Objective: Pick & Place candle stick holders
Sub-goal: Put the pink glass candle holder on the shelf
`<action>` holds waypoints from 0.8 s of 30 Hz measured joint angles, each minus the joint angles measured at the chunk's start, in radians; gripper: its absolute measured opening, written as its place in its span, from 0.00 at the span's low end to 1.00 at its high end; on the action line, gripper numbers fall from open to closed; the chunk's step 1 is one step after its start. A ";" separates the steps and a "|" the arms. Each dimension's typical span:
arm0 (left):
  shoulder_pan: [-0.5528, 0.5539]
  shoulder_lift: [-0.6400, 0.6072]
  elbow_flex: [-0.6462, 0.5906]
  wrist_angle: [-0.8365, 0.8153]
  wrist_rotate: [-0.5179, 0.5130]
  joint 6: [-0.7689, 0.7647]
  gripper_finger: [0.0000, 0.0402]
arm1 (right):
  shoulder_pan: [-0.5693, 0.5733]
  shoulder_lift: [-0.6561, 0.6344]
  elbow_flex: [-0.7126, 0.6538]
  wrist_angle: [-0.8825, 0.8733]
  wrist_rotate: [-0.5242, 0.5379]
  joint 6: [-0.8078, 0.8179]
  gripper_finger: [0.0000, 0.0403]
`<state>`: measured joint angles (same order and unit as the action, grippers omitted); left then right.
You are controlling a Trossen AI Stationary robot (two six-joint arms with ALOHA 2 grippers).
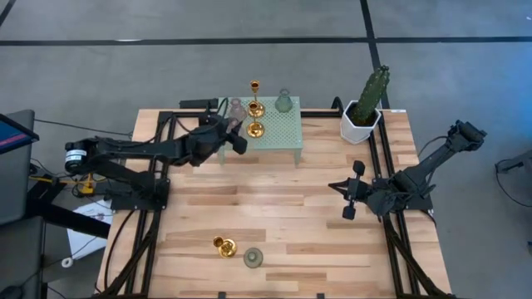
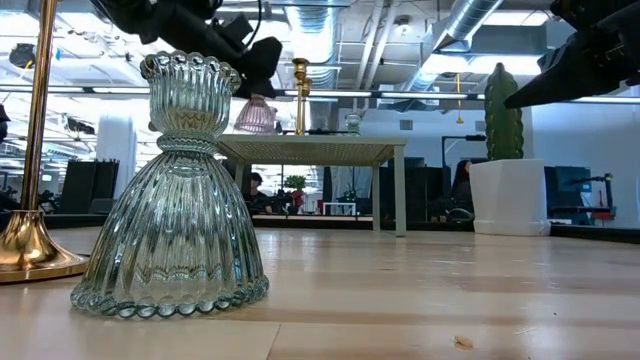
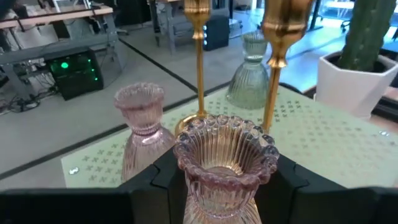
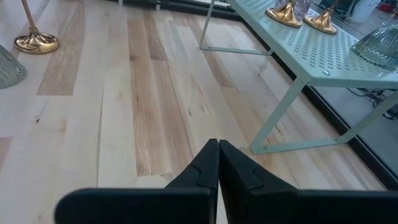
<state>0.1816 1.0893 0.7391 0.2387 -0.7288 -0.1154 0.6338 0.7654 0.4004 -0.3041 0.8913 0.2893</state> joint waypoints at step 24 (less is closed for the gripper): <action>0.086 0.095 0.001 0.005 0.056 -0.080 0.40 | 0.000 0.000 0.000 -0.003 -0.003 0.000 0.00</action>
<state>0.2672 1.1847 0.7404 0.2441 -0.6727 -0.1952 0.6335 0.7654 0.4004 -0.3069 0.8883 0.2893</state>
